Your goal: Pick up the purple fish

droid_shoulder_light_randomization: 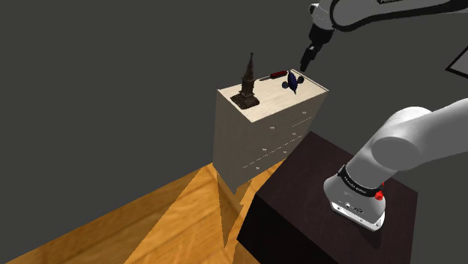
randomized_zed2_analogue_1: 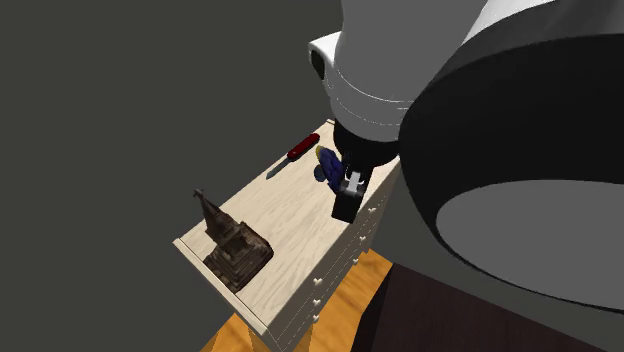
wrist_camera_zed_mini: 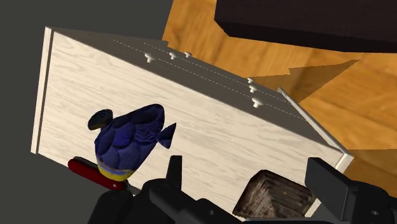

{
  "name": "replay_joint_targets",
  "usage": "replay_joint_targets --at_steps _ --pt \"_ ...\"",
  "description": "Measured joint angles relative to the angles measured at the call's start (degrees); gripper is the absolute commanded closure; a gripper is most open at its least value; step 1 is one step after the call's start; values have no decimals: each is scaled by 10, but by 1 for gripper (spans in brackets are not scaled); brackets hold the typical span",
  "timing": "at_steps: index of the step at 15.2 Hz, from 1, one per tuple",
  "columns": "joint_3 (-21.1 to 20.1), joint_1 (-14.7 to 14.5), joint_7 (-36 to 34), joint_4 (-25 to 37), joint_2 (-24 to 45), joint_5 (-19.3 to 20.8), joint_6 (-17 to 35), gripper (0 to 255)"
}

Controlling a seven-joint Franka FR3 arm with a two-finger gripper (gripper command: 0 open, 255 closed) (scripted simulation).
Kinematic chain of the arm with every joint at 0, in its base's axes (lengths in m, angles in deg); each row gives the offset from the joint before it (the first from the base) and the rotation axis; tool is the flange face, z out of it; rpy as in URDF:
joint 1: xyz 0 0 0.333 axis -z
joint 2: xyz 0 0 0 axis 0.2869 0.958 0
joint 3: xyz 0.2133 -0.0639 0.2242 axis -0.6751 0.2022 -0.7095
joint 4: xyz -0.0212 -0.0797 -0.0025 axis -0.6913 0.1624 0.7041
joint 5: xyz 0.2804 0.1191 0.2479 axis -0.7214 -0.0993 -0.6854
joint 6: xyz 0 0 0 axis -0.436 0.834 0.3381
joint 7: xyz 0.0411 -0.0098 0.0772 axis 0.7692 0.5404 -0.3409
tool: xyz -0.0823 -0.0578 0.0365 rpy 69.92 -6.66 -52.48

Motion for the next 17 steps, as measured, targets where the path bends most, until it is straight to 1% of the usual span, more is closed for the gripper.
replay_joint_targets --at_steps 3,5,7,9,12,17 --pt "23 16 11 -11 37 22 50 0" --pt "40 25 23 3 72 32 74 0" --pt "56 30 29 16 118 40 110 0" --pt "71 39 36 20 150 49 140 0" --pt "95 51 53 37 208 57 186 0" --pt "124 66 78 78 303 52 246 0"
